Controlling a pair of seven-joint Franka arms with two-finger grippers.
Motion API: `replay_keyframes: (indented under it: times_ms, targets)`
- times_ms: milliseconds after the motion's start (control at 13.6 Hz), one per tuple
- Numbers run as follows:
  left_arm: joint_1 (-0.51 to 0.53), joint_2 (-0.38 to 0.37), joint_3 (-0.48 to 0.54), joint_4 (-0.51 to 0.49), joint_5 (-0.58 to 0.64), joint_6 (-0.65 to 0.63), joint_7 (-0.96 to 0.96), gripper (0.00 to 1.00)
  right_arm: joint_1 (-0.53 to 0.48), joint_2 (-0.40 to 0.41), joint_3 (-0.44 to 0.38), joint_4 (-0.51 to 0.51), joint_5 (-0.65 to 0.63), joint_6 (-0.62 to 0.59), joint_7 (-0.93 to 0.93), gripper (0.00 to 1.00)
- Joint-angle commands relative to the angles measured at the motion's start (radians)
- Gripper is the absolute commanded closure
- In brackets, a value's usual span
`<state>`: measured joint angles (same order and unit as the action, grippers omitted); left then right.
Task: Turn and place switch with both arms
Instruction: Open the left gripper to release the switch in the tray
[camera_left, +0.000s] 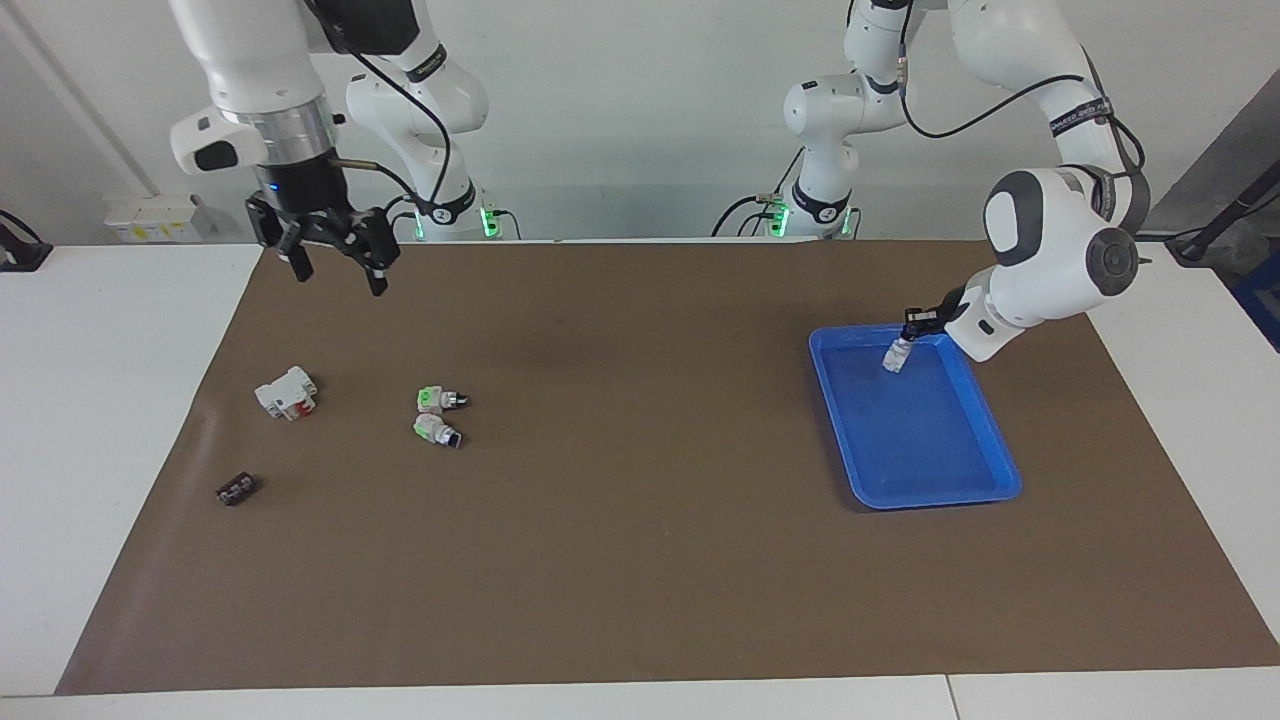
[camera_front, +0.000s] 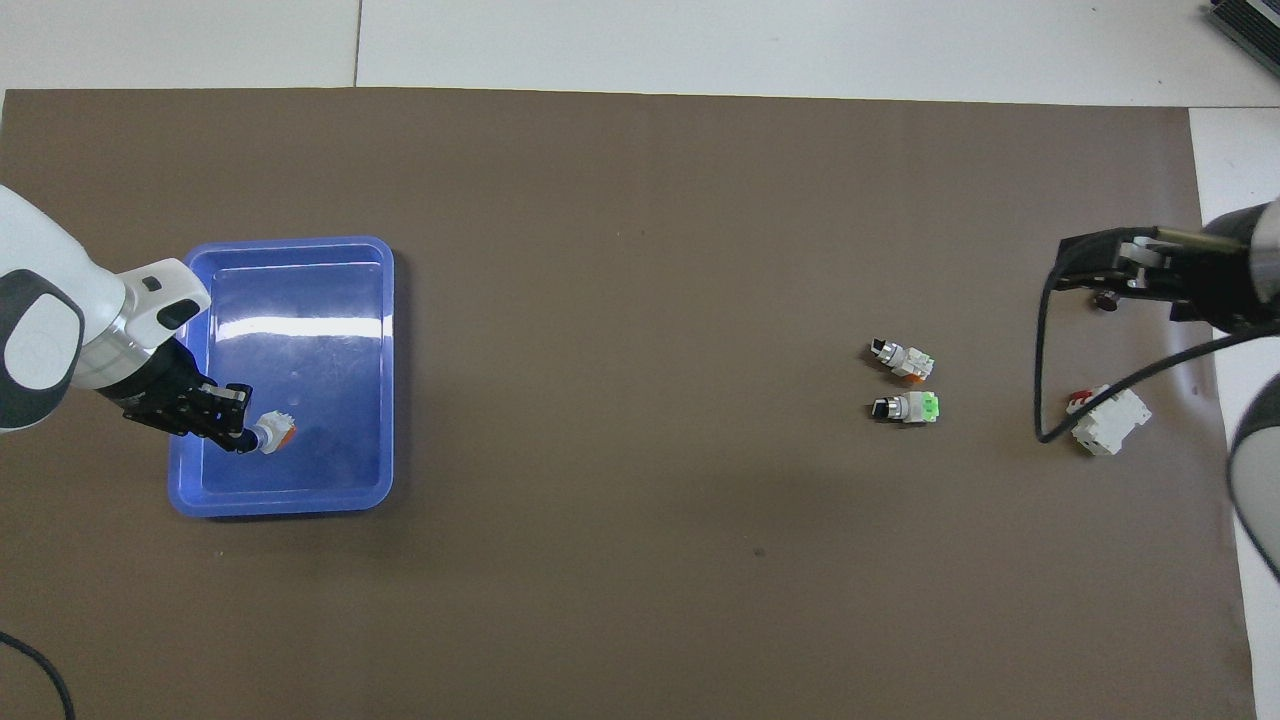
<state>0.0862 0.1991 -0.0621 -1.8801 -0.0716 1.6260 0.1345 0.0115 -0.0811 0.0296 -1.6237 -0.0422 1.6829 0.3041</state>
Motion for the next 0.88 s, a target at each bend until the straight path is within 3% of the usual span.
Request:
replay_keyframes:
  times_ms: [0, 147, 220, 293, 367, 660, 807]
  targets:
    - [0.001, 0.072, -0.004, 0.047, 0.067, 0.011, 0.097, 1.00, -0.002, -0.019, -0.050, 0.039, -0.008, -0.100, -0.083, 0.00]
    - [0.000, 0.071, -0.004, 0.042, 0.069, -0.003, 0.155, 1.00, -0.010, -0.019, -0.036, -0.016, -0.002, -0.109, -0.079, 0.00]
    - [-0.005, 0.071, -0.004, 0.052, 0.069, -0.023, 0.160, 0.52, -0.013, -0.016, -0.037, -0.013, 0.004, -0.106, -0.088, 0.00]
    - [-0.010, 0.071, -0.004, 0.062, 0.070, -0.038, 0.160, 0.29, -0.004, -0.014, -0.037, -0.012, 0.005, -0.103, -0.091, 0.00]
    - [-0.013, 0.066, -0.005, 0.073, 0.070, -0.035, 0.160, 0.18, -0.002, -0.014, -0.037, -0.012, 0.007, -0.106, -0.097, 0.00]
    - [-0.031, 0.002, -0.013, 0.087, 0.069, 0.026, 0.149, 0.02, -0.002, -0.020, -0.040, -0.027, 0.016, -0.109, -0.137, 0.00]
    - [-0.040, -0.052, -0.015, 0.085, 0.069, 0.046, 0.104, 0.01, -0.002, -0.023, -0.040, -0.033, 0.007, -0.111, -0.145, 0.00]
